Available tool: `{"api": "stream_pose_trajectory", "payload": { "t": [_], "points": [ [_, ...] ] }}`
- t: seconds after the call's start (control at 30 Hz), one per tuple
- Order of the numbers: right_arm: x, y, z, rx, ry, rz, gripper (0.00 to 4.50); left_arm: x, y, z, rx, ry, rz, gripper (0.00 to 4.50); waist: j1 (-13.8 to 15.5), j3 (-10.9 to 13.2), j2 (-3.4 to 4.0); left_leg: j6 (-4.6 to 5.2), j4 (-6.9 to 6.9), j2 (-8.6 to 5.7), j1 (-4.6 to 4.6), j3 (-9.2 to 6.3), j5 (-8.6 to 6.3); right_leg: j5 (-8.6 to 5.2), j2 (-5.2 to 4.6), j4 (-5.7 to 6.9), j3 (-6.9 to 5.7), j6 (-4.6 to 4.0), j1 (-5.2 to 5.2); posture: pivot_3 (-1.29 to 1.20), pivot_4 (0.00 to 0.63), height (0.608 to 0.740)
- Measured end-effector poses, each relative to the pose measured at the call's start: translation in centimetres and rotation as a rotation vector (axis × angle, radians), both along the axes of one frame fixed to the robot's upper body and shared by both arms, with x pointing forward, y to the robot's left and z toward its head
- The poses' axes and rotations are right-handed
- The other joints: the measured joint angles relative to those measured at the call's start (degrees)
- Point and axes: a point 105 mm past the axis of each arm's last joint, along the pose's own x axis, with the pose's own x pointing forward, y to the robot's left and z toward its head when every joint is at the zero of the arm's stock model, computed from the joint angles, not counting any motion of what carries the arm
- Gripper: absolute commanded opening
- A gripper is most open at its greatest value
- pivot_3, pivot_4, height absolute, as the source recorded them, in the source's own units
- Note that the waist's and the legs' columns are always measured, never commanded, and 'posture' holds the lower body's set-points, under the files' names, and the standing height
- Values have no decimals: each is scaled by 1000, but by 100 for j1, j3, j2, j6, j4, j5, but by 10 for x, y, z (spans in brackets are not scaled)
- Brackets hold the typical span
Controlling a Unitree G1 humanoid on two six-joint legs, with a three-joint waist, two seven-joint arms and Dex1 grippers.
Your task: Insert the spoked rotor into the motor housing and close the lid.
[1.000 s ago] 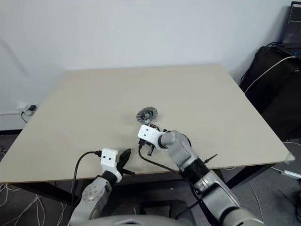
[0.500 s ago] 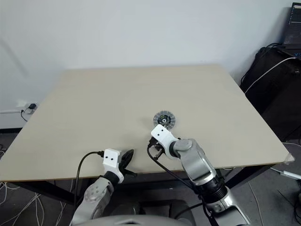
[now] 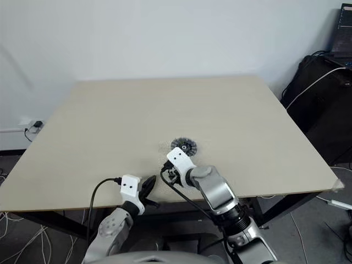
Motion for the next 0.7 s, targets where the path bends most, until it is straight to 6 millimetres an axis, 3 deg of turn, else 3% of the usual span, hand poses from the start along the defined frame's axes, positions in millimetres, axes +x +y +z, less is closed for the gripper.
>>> {"api": "stream_pose_trajectory", "payload": {
  "t": [0.03, 0.17, 0.33, 0.53, 0.7],
  "points": [
    [0, 1, 0, 3, -1, 6, 2558, 0, 0, 0, 0, 0, 0, 0, -2, 0, 0, 0, 0, 0, 0, -1, 0, 0, 0, 0, -1, 0, 0, 0, 0, 740],
    [0, 6, 11, 42, -14, 54, 2558, 0, 0, 0, 1, 0, 0, 0, -8, 0, 0, 0, 1, 0, 0, -1, 0, 0, 0, -1, -1, 0, 2, 0, 0, 740],
    [11, -6, 37, -45, -180, 210, 2558, 1, 0, 1, 0, -3, -3, 0, -1, -2, -4, 2, 5, -3, 0, -7, 1, -2, -1, -8, -16, 4, 13, 0, 0, 740],
    [-1, -30, 23, -285, -266, 533, 2558, 3, -1, 2, 1, -9, -5, 0, 10, 2, -8, 4, 4, -3, -2, -11, 0, -5, -11, -10, -22, 5, 13, 0, 0, 740],
    [-5, -32, 22, -367, -312, 728, 2558, 3, -1, 3, 0, -13, -7, 0, 8, 8, -19, 3, 5, 1, 2, -14, 1, -6, -9, -8, -24, 7, 16, 0, 0, 740]
  ]
}}
